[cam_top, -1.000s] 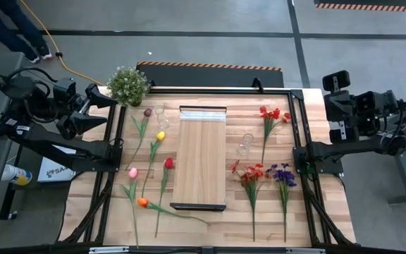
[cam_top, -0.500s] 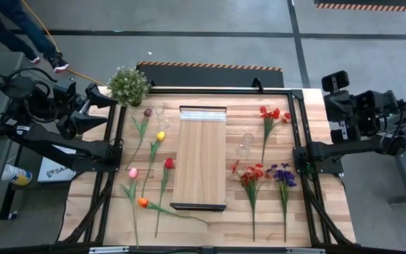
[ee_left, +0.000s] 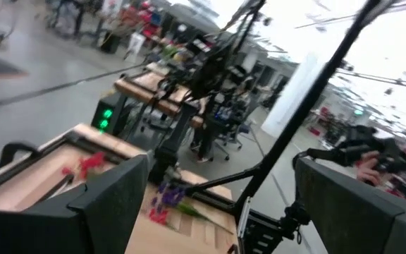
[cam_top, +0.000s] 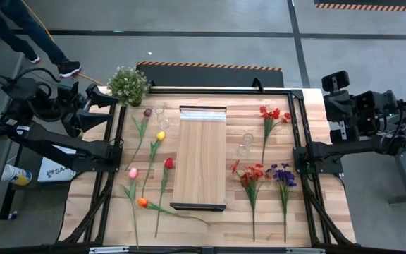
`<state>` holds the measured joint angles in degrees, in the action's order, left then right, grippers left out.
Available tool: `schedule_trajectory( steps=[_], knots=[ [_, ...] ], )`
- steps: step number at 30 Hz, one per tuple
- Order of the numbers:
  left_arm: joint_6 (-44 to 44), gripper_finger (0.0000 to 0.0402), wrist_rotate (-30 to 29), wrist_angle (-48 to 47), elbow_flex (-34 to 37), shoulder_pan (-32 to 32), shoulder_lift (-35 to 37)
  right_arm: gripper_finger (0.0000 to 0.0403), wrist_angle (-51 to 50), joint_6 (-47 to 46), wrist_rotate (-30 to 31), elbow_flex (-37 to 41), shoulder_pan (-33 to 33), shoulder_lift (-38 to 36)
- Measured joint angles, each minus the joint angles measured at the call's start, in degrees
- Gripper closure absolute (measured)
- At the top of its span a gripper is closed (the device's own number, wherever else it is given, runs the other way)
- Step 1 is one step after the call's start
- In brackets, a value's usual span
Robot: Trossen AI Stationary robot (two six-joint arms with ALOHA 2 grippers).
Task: Pick and place flowers into a vace then onto a shelf
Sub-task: Put the brown flower into the left vase
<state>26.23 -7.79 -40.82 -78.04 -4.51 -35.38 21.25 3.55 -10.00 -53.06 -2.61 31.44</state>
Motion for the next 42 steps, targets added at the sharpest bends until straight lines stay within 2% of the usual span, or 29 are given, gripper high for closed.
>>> schedule_trajectory(
  steps=[11, 18, 27, 32, 38, 42],
  knots=[
    [2.65, 0.0009, -2.25, -2.64, 0.00, 0.00, -0.66, 0.0402, -1.17, -1.07, 0.84, 0.00, 0.00, 0.00],
    [2.59, 0.0009, -1.55, -2.58, 0.00, 0.00, -0.92, 0.0402, -2.17, -2.08, 5.72, 0.00, 0.02, 0.00],
    [2.33, 0.0009, -4.92, -2.14, 0.00, 0.00, -2.07, 0.0402, -5.02, -2.05, 9.91, 0.02, 0.02, 0.17],
    [2.54, 0.0009, -8.70, -4.84, 0.00, 0.00, -2.73, 0.0402, -5.97, -2.05, 13.50, 0.02, 0.01, 0.15],
    [2.58, 0.0009, -12.27, -10.54, 0.00, 0.00, -3.61, 0.0402, -8.35, -2.05, 13.76, 0.02, 0.00, 0.15],
    [3.20, 0.0009, -12.64, -13.27, 0.00, 0.00, -4.31, 0.0402, -8.82, -2.05, 16.24, 0.02, 0.00, 0.15]
  ],
)
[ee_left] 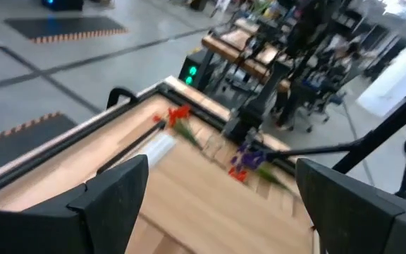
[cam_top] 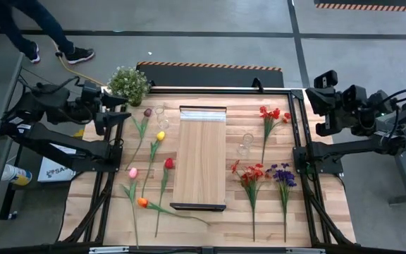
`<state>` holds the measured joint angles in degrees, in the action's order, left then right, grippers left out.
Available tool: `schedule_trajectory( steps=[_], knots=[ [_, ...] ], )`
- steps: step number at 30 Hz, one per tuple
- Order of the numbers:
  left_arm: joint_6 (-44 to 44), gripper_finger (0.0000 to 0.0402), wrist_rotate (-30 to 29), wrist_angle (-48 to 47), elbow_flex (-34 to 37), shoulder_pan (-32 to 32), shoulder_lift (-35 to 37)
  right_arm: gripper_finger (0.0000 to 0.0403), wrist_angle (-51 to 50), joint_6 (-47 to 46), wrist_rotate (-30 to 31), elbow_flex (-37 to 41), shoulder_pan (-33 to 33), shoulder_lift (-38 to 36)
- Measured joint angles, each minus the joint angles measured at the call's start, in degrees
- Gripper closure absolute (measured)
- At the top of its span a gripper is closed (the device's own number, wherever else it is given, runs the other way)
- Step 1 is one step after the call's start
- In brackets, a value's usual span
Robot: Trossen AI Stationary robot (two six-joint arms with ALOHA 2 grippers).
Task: Pick and place flowers into a vace then onto a shelf
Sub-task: Put the brown flower into the left vase
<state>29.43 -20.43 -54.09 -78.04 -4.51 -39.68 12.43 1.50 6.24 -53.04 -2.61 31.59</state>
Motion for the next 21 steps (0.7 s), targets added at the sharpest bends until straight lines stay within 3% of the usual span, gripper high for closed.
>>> schedule_trajectory(
  steps=[7, 15, 21],
  knots=[
    [10.30, 0.0009, -0.02, -10.15, -0.02, 0.00, -1.36, 0.0402, -0.25, -0.01, 4.22, 0.00, 0.00, 0.00],
    [30.93, 0.0009, 0.98, -27.50, -0.02, 0.00, -6.06, 0.0402, -1.73, 0.00, 4.40, 0.00, 0.00, 0.00],
    [38.46, 0.0009, 2.47, -35.35, 0.05, 0.00, -9.99, 0.0402, -3.87, 0.00, 4.37, 0.00, 0.00, -0.11]
  ],
)
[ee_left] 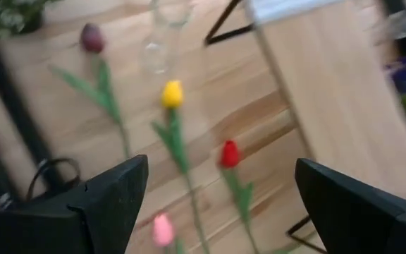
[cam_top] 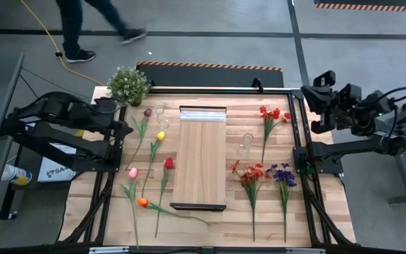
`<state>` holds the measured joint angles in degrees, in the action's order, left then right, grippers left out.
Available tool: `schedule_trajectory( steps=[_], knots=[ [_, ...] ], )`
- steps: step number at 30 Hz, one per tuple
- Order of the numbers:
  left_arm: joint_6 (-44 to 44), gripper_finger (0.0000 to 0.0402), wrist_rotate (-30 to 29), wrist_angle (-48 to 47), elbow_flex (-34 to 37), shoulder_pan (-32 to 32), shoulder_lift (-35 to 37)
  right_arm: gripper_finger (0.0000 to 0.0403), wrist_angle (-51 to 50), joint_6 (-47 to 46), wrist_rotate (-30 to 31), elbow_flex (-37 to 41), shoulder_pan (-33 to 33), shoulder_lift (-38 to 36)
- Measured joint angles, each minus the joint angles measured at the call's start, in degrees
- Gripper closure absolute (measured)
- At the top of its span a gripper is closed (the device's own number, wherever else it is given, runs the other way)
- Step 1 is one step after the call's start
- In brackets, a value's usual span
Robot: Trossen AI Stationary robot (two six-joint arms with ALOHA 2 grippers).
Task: Pick and place flowers into a vace then onto a shelf
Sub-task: Put the brown flower into the left vase
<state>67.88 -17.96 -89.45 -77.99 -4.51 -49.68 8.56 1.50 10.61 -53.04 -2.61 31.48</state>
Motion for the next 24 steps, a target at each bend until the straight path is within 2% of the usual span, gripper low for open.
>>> schedule_trajectory(
  steps=[5, 11, 21, 24],
  knots=[
    [1.43, 0.0009, 0.53, -0.23, 2.36, 0.00, -3.08, 0.0402, -1.74, -0.04, -0.02, 0.00, 0.00, 0.00],
    [3.08, 0.0009, 3.16, 0.35, 8.39, 0.00, -5.73, 0.0402, -2.51, -0.17, -0.02, 0.00, 0.00, 0.00],
    [3.74, 0.0009, 1.89, 12.25, 25.19, 0.00, -5.92, 0.0402, -3.15, -1.64, -0.04, 0.00, 0.00, 0.00],
    [5.45, 0.0009, -0.04, 14.92, 30.64, 0.00, -5.92, 0.0402, -3.23, -1.60, -0.04, 0.00, 0.00, 0.00]
  ],
)
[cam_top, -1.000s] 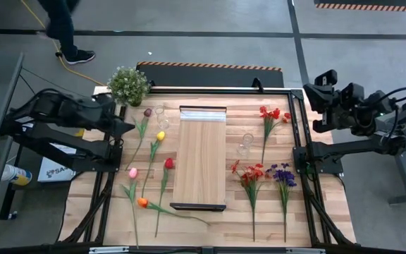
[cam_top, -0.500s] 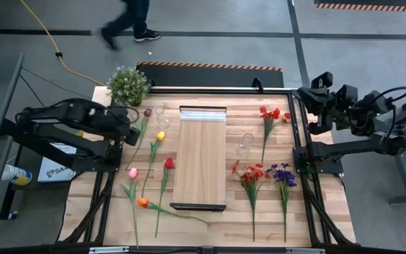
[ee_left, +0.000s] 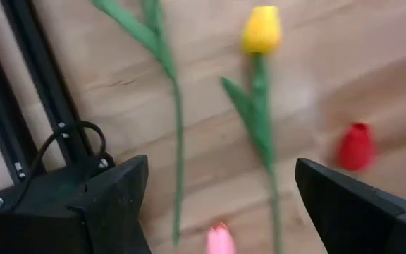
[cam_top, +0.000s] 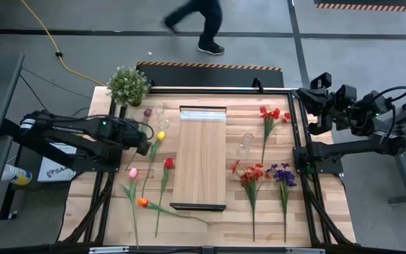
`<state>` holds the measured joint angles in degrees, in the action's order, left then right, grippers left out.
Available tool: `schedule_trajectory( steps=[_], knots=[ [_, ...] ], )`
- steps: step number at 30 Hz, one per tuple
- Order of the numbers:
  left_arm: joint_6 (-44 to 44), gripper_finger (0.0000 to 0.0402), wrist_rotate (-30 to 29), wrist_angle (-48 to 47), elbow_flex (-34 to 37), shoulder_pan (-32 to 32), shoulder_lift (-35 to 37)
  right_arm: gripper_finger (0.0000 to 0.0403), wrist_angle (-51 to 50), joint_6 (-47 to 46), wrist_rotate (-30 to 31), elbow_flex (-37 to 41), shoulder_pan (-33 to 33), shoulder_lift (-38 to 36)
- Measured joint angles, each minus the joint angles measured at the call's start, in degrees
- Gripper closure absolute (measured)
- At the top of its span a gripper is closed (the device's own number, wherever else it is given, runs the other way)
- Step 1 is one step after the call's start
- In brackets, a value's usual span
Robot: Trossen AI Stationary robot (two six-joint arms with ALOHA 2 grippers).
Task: Pick and place flowers into a vace then onto a shelf
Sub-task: Put the brown flower into the left vase
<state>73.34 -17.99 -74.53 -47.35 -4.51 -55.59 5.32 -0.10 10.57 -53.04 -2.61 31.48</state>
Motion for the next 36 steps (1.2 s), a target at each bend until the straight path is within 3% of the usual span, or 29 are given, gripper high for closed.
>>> schedule_trajectory(
  steps=[6, 14, 19, 30, 36],
  knots=[
    [0.49, 0.0024, -6.16, 7.47, 5.63, 0.02, 0.31, 0.0402, 0.00, 0.05, 0.00, 0.00, 0.00, 0.00],
    [6.06, 0.0055, -6.06, 11.46, 10.82, 0.04, 0.26, 0.0402, -0.13, -0.02, -0.61, 0.00, 0.00, 0.00],
    [8.14, 0.0063, -9.74, 16.83, 12.39, 0.04, 0.26, 0.0402, -0.13, -0.05, -0.89, 0.00, 0.00, 0.00],
    [14.00, 0.0067, -14.22, 19.18, 17.12, 0.18, 0.14, 0.0402, -0.13, -0.11, -4.84, 0.00, 0.00, 0.00],
    [13.52, 0.0067, -14.04, 24.27, 19.95, 5.73, -3.33, 0.0402, -0.13, -0.13, -5.15, 0.00, 0.00, 0.03]
  ],
)
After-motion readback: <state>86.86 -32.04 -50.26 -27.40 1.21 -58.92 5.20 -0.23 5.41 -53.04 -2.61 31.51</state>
